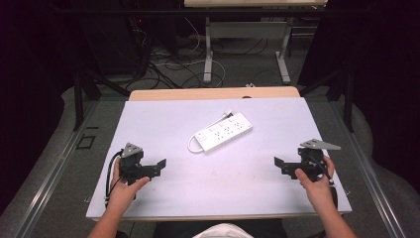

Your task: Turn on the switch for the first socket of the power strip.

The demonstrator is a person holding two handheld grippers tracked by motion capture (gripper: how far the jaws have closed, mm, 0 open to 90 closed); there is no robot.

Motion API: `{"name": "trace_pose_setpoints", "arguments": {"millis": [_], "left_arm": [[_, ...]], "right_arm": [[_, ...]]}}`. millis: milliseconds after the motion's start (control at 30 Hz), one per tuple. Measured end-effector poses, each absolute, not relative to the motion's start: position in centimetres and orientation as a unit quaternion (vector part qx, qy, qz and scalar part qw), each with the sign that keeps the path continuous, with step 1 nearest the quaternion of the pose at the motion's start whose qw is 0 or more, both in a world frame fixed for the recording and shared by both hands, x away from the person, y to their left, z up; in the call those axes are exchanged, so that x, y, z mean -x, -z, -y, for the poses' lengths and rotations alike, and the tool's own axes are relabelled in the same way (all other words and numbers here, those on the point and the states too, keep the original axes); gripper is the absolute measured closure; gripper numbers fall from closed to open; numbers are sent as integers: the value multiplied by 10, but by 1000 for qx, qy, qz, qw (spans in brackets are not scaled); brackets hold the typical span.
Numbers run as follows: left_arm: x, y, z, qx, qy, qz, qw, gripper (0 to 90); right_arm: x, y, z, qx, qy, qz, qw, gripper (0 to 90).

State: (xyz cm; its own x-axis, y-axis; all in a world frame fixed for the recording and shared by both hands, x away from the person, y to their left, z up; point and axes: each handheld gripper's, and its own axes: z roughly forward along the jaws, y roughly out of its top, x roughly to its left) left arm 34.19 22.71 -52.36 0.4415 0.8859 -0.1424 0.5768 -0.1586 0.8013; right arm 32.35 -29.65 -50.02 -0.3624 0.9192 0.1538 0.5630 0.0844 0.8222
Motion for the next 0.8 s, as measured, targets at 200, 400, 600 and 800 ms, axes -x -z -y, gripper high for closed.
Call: {"name": "trace_pose_setpoints", "arguments": {"millis": [200, 400, 600, 800], "left_arm": [[-342, 527, -230, -735, -189, -507, 409, 25], [-340, 529, -230, -729, -201, -514, 405, 25], [-337, 528, -232, -715, -207, -521, 417, 25], [-334, 526, -232, -711, -224, -514, 425, 26]], "right_arm": [[-322, 519, 312, -540, -420, -693, 227, 0], [-323, 530, 310, -534, -422, -699, 218, 0], [-321, 531, 302, -525, -420, -701, 239, 0], [-321, 530, 300, -513, -424, -702, 254, 0]]}}
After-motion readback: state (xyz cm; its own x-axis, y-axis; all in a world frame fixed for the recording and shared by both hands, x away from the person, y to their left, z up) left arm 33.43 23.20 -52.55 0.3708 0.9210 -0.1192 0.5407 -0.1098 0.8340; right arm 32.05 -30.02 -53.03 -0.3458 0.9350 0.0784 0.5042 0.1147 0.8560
